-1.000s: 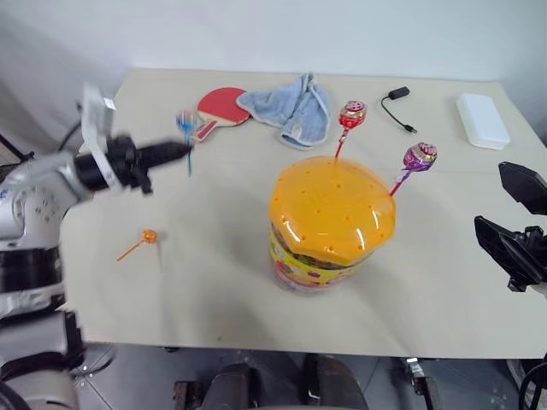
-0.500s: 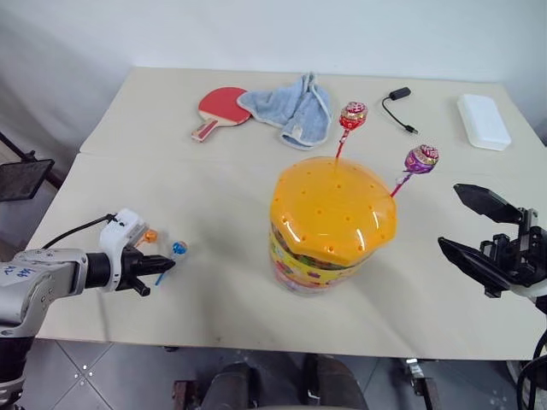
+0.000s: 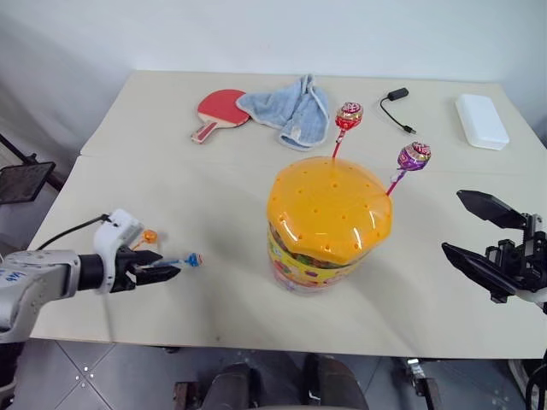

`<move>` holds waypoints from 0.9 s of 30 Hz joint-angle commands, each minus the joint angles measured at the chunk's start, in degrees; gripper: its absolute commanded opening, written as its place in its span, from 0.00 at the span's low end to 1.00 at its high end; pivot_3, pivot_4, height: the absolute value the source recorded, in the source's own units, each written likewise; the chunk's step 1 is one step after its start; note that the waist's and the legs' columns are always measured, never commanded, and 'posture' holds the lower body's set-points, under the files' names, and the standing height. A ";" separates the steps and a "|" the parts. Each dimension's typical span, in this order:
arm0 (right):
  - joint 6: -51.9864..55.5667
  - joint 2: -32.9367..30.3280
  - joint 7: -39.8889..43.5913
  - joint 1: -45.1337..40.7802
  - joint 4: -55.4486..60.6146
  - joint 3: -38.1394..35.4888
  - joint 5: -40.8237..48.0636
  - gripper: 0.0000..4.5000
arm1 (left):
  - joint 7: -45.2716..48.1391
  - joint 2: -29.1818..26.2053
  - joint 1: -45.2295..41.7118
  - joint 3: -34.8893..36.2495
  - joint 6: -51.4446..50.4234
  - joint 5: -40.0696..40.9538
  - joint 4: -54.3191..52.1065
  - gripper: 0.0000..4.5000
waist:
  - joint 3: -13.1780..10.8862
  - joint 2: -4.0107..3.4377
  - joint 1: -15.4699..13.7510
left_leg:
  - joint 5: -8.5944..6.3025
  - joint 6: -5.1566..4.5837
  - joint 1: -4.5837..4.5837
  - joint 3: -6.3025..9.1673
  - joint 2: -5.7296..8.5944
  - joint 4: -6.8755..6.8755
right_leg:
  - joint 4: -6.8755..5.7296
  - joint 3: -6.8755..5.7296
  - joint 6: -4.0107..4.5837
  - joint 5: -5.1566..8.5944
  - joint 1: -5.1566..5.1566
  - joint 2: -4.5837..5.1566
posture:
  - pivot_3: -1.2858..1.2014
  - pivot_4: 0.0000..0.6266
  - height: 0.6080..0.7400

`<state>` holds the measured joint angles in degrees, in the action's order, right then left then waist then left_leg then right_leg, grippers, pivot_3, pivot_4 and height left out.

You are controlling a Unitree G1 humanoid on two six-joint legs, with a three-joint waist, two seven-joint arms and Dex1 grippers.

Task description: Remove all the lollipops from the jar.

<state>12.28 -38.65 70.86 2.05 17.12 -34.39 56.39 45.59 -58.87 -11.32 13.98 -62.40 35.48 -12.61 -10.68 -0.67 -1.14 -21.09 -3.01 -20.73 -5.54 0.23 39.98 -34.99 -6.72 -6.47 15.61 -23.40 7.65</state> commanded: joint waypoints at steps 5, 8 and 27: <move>-1.32 -1.33 0.12 1.42 0.05 -5.70 0.43 1.00 | 17.66 -6.13 -14.41 0.95 14.02 2.36 7.43 0.87 | -0.04 0.06 -0.30 | -0.03 -0.04 -0.13 0.03 0.08 0.02 | 0.05 -0.08 -0.02 -0.01 -0.05 0.04 | 0.52 0.24 1.00; -1.28 -1.16 -1.08 2.39 1.16 -7.33 0.94 1.00 | 26.29 -1.72 -24.32 -2.41 17.39 6.31 8.63 0.87 | -0.05 0.05 -0.41 | -0.02 -0.06 -0.23 0.02 0.09 0.05 | 0.05 -0.17 -0.03 -0.02 -0.09 -0.15 | 0.52 0.24 1.00; -1.44 0.78 -8.96 5.27 8.61 -12.23 5.94 1.00 | 23.40 39.79 -59.19 -16.84 25.69 -2.06 36.63 0.99 | -0.10 0.20 -0.36 | 0.14 -0.31 -0.40 -0.08 0.21 0.30 | 0.02 -0.67 -0.28 -0.15 -0.07 -0.37 | 0.52 0.24 1.00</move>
<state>11.38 -37.84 62.36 7.49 23.71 -45.53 60.93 68.86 -19.41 -68.21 -2.49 -36.25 33.96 24.71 -10.78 -0.47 -1.51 -20.95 -3.32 -21.14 -5.61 0.43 40.28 -34.97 -7.40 -6.75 15.47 -23.47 7.28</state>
